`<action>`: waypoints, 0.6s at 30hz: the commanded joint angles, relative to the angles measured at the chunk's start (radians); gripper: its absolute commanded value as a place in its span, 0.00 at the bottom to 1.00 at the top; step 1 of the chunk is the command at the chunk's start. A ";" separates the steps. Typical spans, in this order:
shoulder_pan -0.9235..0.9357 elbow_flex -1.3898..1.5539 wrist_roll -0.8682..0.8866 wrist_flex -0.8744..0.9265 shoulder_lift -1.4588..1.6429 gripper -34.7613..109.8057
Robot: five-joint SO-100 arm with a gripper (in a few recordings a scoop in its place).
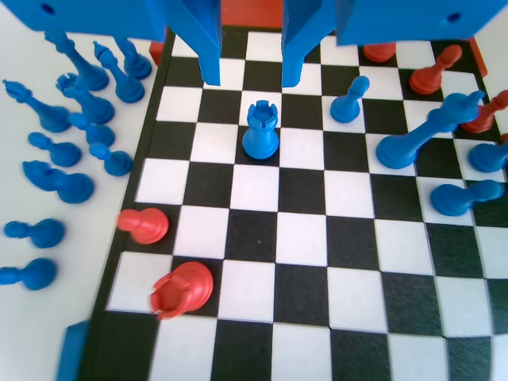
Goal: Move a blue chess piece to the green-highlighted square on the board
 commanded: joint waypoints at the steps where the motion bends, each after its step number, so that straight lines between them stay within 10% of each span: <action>1: 0.011 -0.005 -0.032 -0.035 -0.009 0.34; 18: 0.015 0.003 -0.046 -0.110 -0.094 0.34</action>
